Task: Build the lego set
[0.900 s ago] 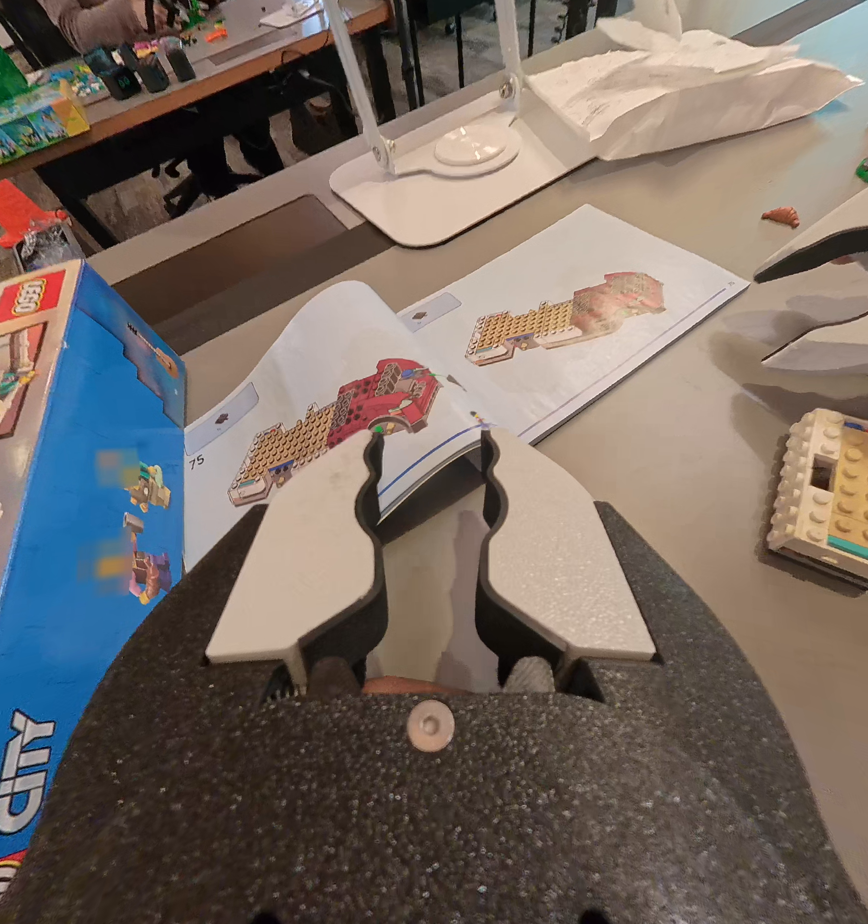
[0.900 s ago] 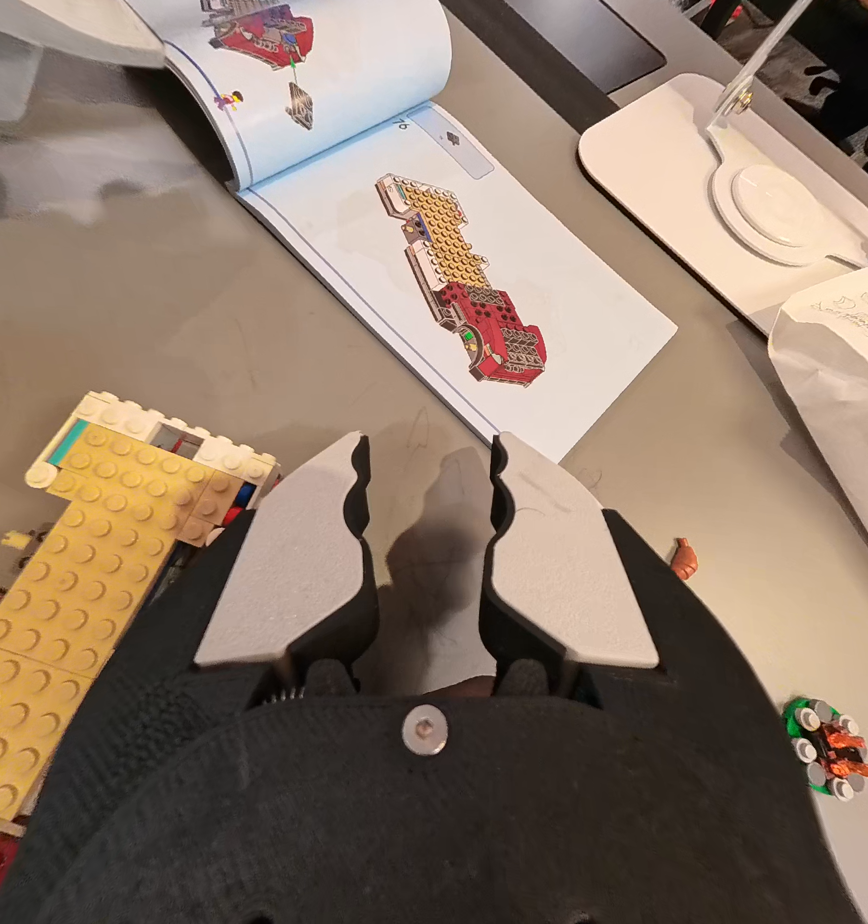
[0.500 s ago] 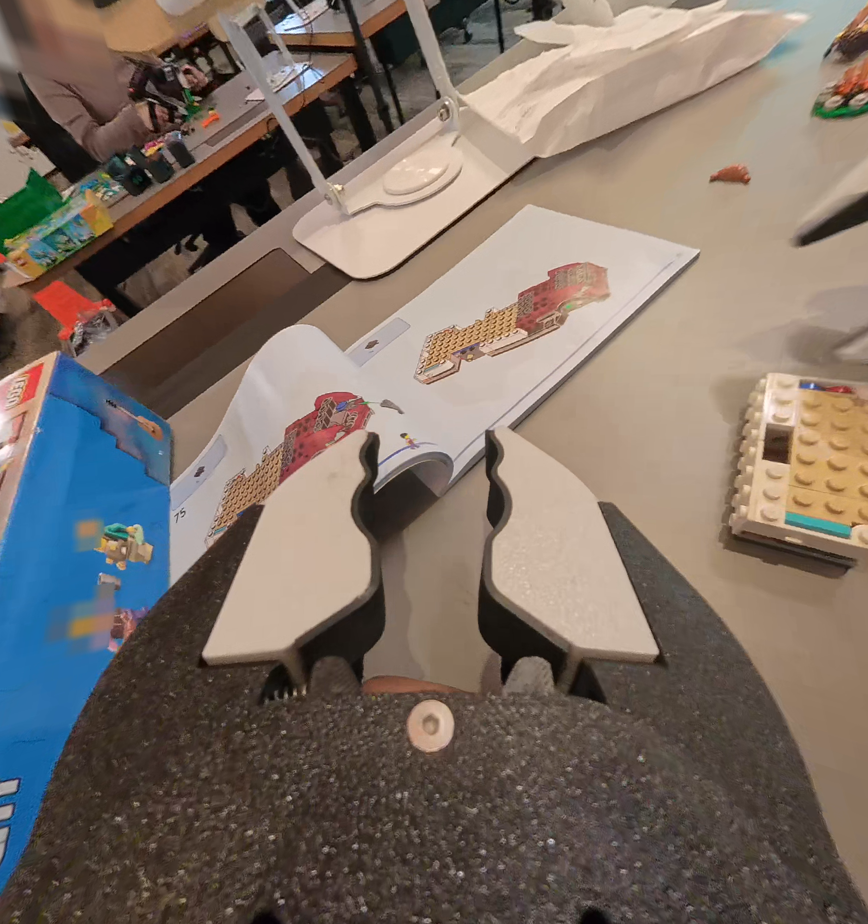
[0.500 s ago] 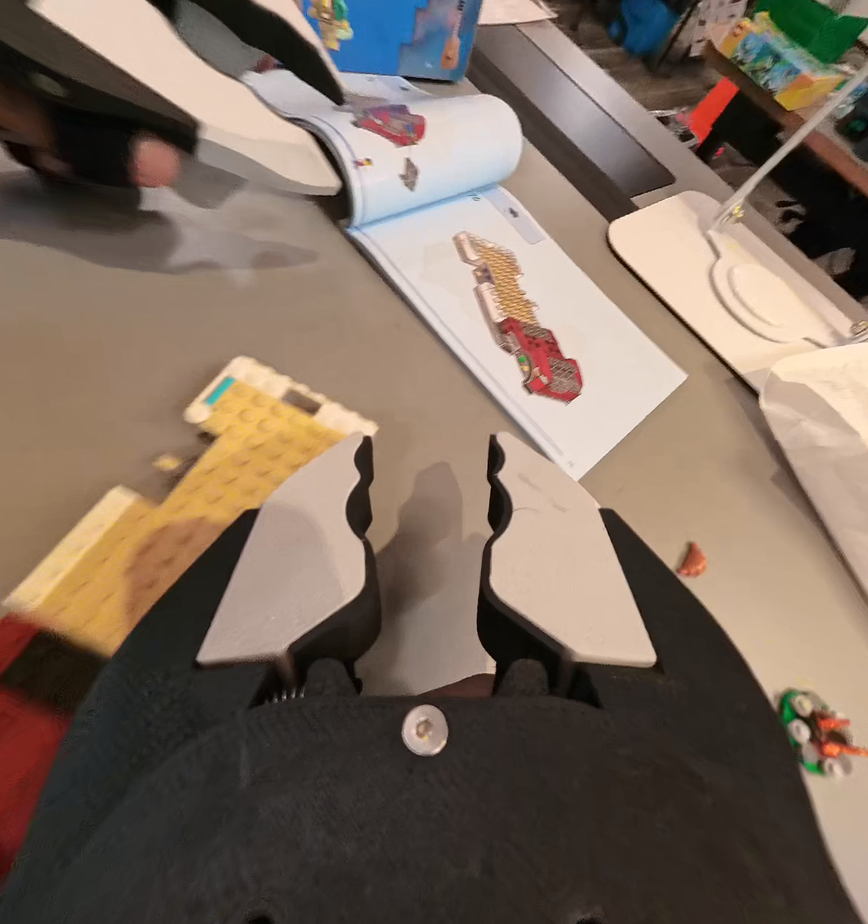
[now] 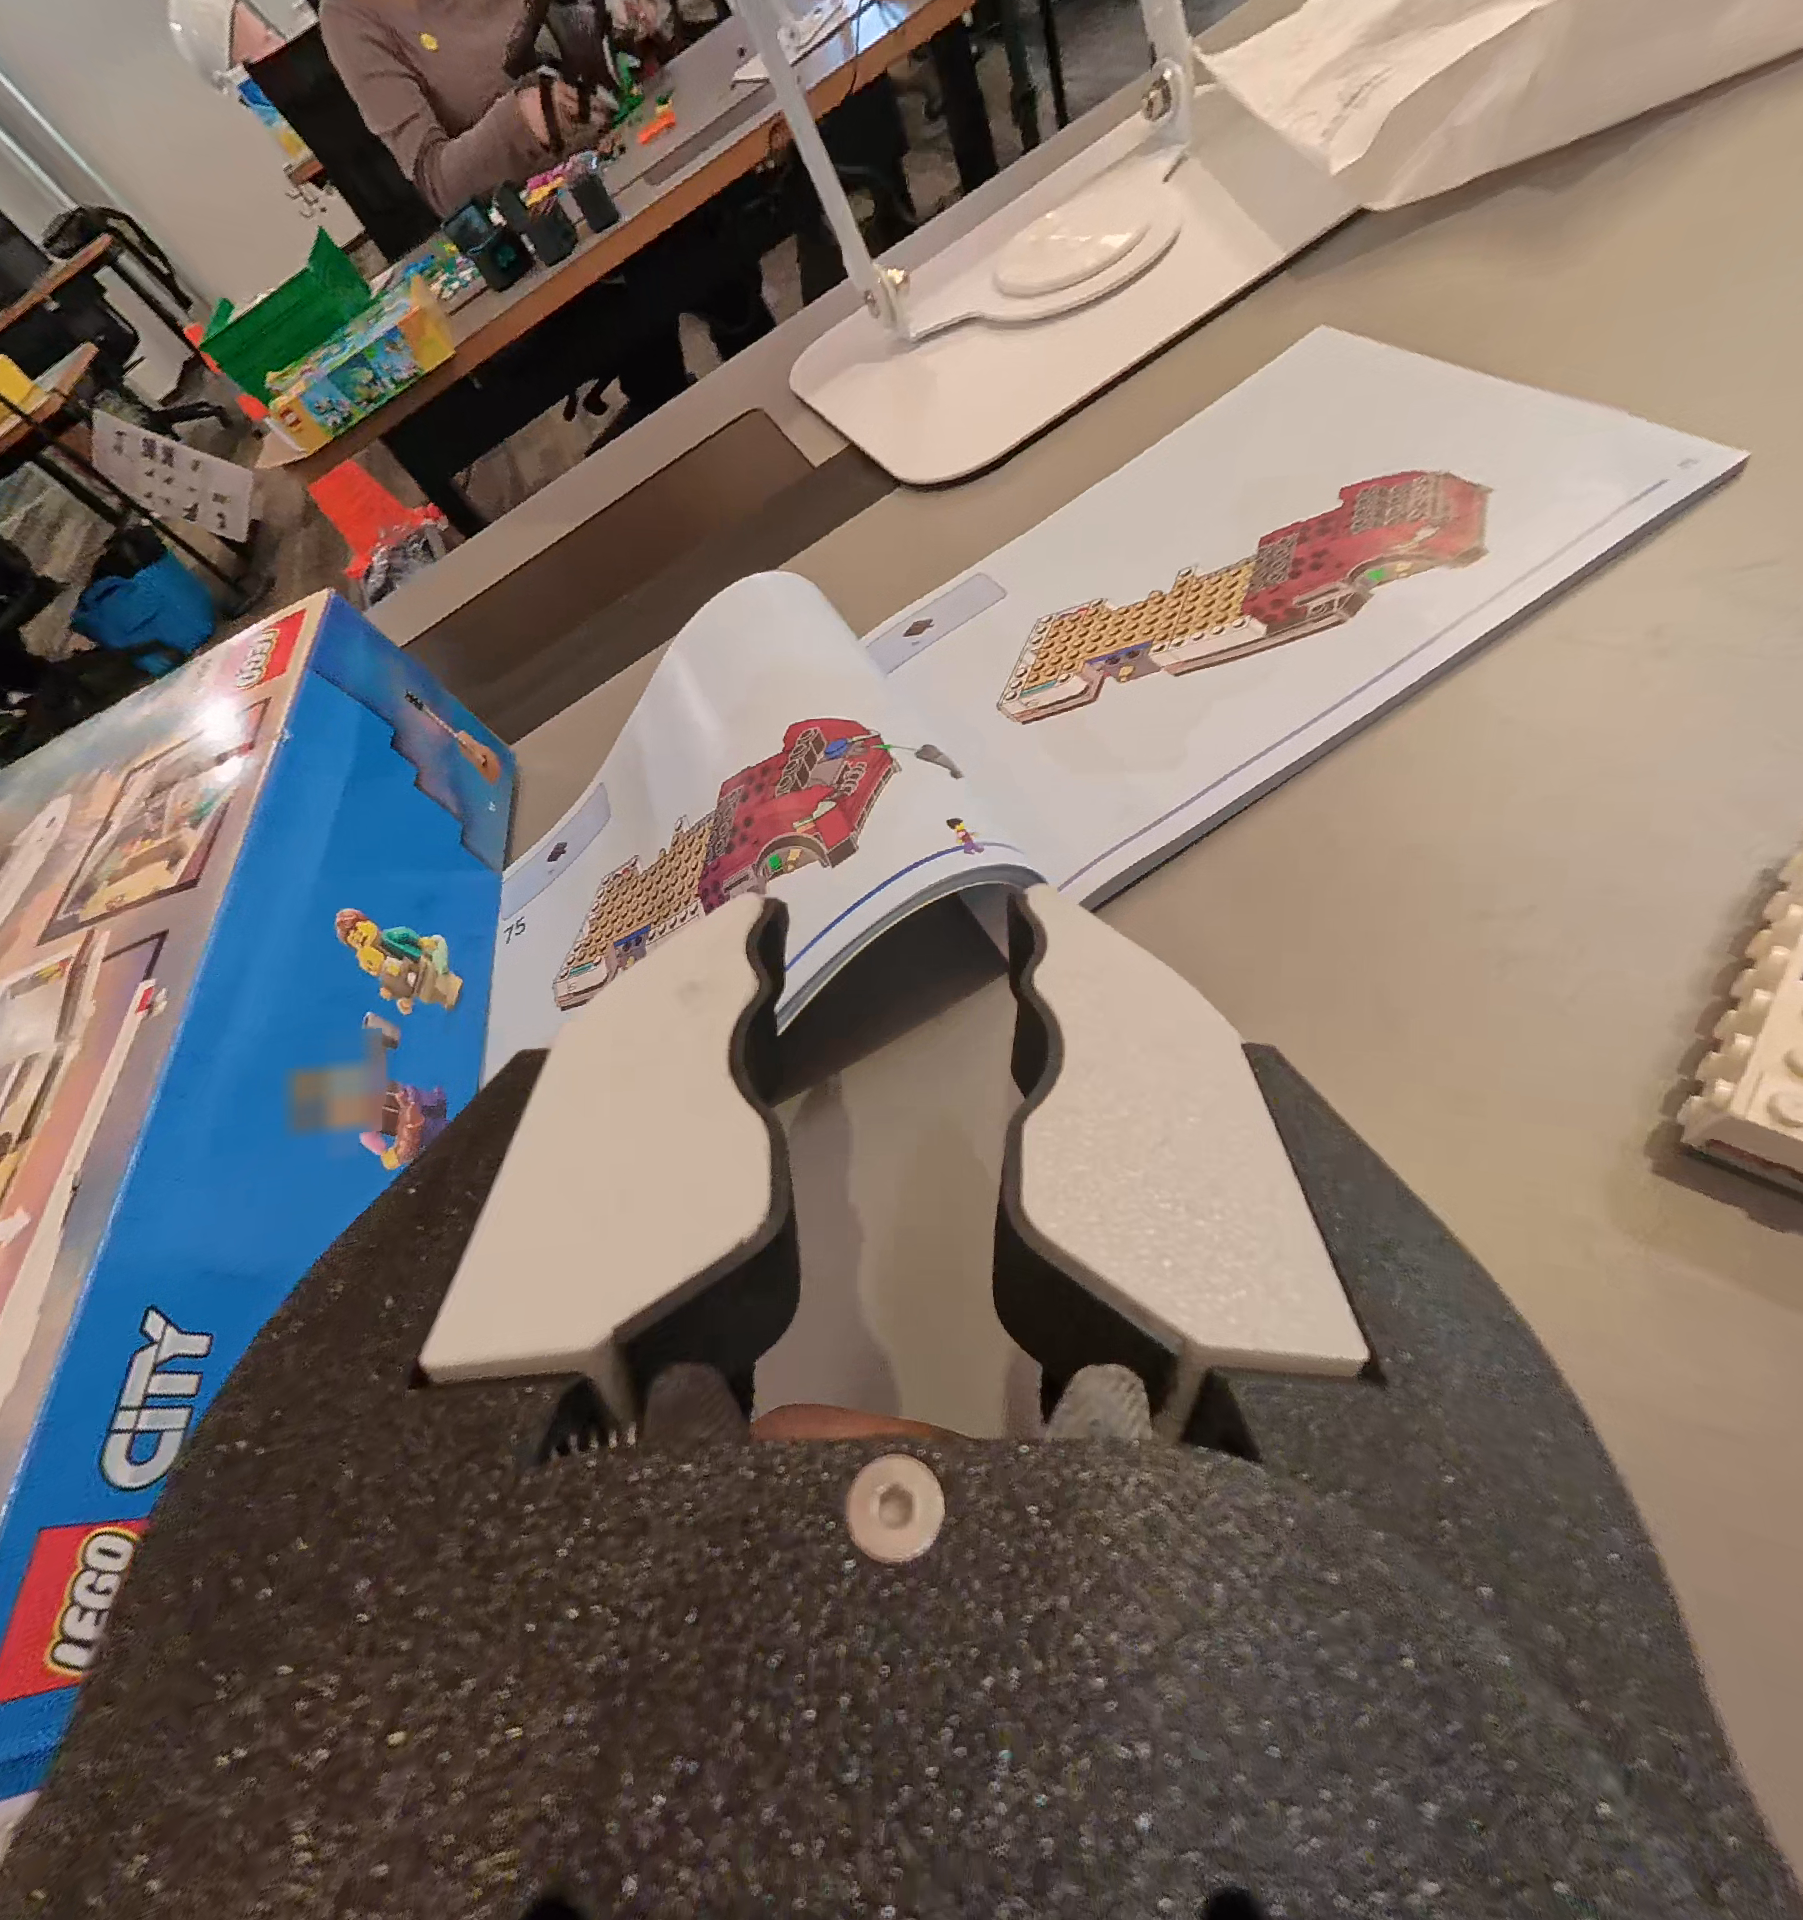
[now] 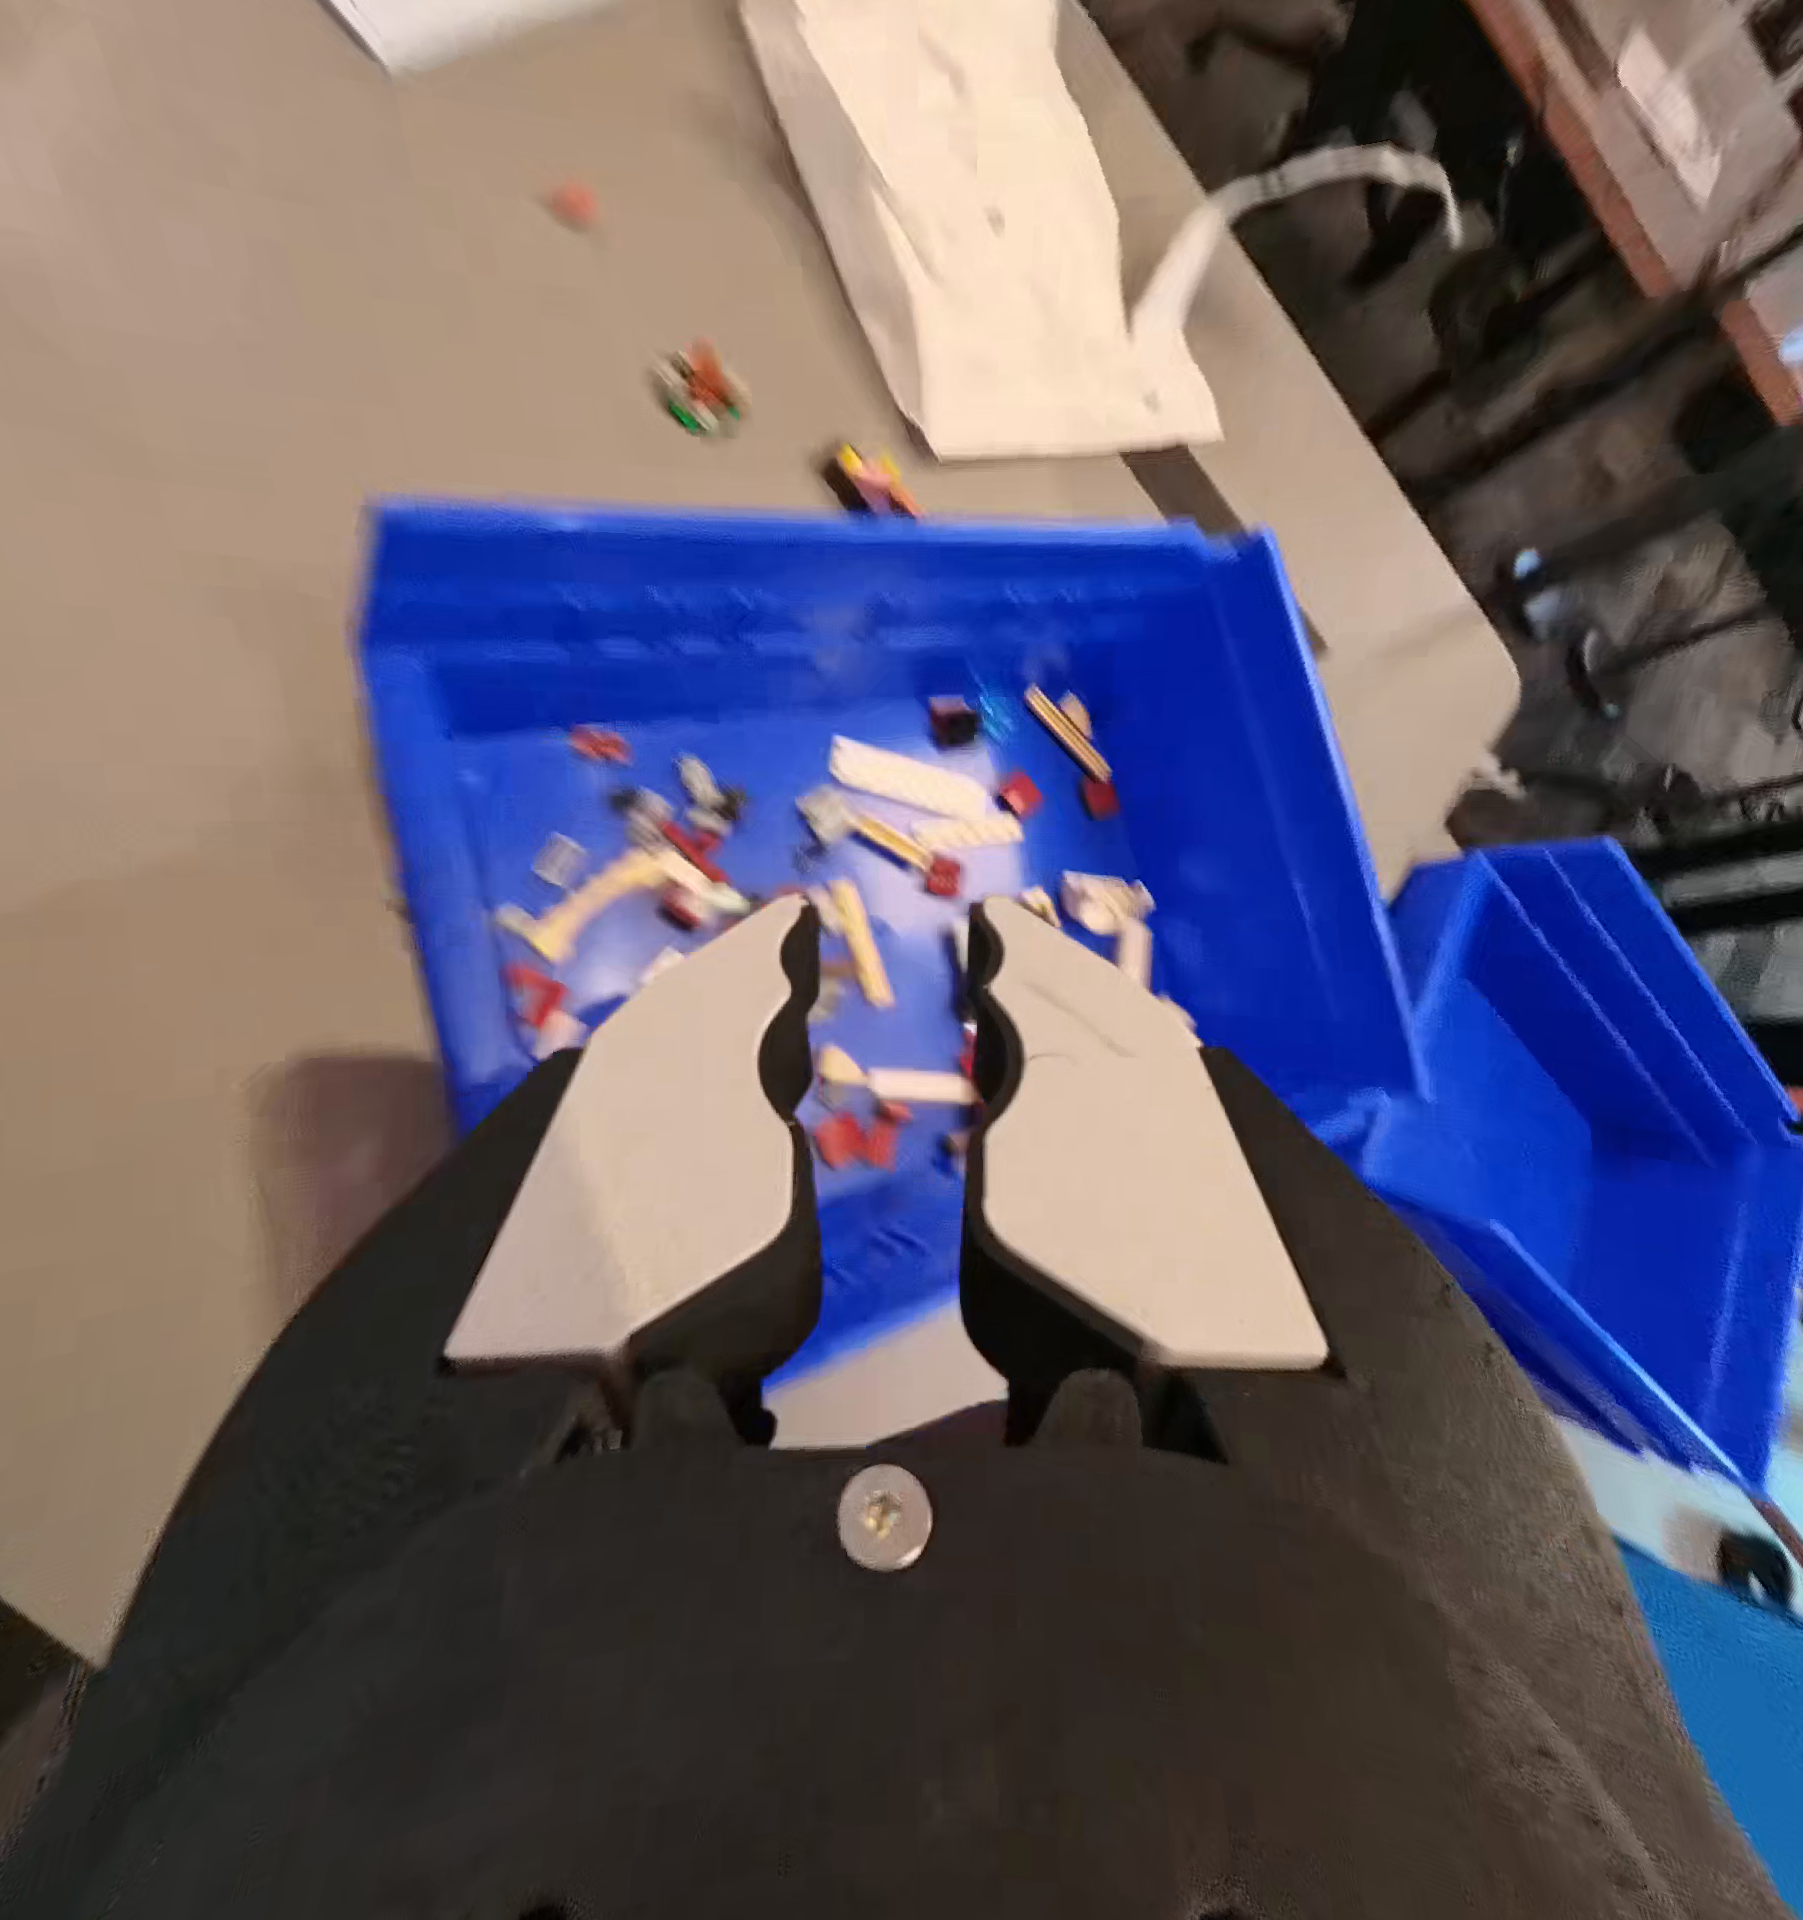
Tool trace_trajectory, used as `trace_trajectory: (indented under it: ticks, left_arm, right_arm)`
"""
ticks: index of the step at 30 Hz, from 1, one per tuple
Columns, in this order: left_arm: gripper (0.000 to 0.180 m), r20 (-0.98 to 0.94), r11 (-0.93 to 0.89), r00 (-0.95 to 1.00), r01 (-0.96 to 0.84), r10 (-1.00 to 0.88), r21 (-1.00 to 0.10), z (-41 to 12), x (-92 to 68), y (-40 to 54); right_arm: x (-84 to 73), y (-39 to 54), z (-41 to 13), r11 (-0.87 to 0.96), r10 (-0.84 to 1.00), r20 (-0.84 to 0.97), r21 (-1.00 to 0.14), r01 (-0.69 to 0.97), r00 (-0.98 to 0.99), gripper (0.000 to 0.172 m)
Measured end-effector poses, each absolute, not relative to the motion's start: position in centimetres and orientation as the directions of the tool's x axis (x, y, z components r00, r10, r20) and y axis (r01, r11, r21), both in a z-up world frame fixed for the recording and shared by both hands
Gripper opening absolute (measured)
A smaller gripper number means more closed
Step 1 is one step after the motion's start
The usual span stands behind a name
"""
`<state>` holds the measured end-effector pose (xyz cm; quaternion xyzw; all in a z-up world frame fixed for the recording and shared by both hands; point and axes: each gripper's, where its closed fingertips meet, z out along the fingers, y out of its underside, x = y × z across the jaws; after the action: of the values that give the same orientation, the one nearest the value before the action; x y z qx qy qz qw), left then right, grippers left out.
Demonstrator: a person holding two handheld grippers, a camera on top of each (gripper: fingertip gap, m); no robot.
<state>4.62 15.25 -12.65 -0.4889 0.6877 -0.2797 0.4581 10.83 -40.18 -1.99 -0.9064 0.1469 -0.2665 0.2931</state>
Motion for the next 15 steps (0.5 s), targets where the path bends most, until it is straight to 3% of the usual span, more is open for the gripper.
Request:
trace_trajectory:
  ticks: [7, 15]
  left_arm:
    - [0.042, -0.473, 0.442, -0.058, -0.469, -0.879, -0.765, -13.5, 4.8, 15.5]
    - [0.042, -0.527, 0.472, -0.050, -0.523, -0.849, -0.710, -14.4, 4.9, 15.7]
  right_arm:
    - [11.0, -40.8, -5.5, -0.801, -0.354, 0.331, -0.590, -0.101, 0.875, 0.031]
    - [5.3, -37.5, -5.7, -0.677, -0.345, 0.240, -0.733, -0.063, 0.907, 0.031]
